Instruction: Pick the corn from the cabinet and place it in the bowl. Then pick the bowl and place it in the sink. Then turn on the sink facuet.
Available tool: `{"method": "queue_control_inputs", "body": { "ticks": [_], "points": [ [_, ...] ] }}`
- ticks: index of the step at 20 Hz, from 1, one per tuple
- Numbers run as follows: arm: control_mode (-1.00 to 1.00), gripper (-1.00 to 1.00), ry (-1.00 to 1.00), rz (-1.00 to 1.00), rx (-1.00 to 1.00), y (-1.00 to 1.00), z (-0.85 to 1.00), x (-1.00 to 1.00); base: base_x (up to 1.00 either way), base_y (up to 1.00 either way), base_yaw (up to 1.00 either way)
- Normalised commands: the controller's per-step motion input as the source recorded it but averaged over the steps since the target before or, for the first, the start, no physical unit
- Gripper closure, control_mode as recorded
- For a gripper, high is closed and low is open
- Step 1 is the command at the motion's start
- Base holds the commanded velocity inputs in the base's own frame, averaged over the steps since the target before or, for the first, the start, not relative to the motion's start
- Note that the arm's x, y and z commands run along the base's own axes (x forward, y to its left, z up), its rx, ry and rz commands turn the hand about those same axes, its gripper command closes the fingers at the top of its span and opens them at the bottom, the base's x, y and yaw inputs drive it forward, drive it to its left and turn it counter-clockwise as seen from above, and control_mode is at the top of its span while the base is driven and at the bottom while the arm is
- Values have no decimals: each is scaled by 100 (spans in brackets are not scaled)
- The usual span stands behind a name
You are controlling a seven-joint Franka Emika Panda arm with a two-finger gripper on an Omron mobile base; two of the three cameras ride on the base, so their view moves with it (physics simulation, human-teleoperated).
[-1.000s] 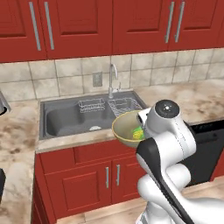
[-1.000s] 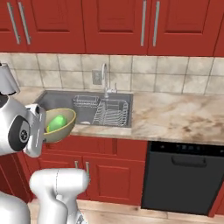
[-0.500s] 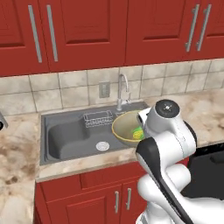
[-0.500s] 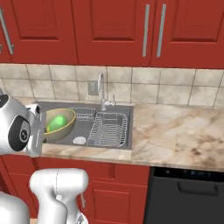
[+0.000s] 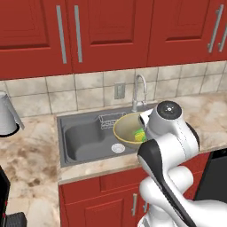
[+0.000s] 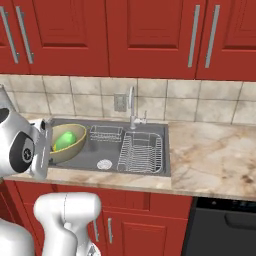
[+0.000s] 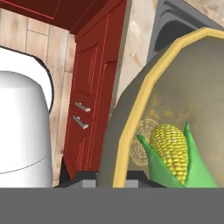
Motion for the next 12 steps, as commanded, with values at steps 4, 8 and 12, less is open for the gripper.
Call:
{"method": "queue_control_inputs", "body": {
  "ticks": [4,8,12],
  "points": [
    [100,100,0,0,0,0,0,0,44,19,0],
    [100,100,0,0,0,0,0,0,43,1,0],
    [100,100,0,0,0,0,0,0,19,-2,0]
  ]
}}
